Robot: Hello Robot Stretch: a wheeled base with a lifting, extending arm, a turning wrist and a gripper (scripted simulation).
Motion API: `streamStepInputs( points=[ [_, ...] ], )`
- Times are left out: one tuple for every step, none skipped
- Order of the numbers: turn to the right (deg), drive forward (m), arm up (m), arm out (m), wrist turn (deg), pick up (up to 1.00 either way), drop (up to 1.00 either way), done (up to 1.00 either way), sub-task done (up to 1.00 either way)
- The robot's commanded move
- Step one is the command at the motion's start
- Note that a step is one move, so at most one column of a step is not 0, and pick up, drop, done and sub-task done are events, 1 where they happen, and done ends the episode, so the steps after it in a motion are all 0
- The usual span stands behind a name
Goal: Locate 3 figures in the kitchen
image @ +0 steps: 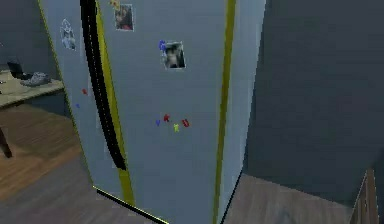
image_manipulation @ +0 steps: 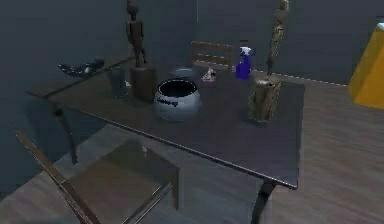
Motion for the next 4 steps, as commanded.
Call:
streamStepInputs(
  points=[
    [45.0,0.00,0.00,0.00,0.0,0.00,0.00,0.00,0.00],
    [33.0,0.00,0.00,0.00,0.0,0.00,0.00,0.00,0.00],
    [0.0,0.00,0.00,0.00,0.0,0.00,0.00,0.00,1.00],
    [-42.0,0.00,0.00,0.00,0.0,0.00,0.00,0.00,0.00]
  ],
)
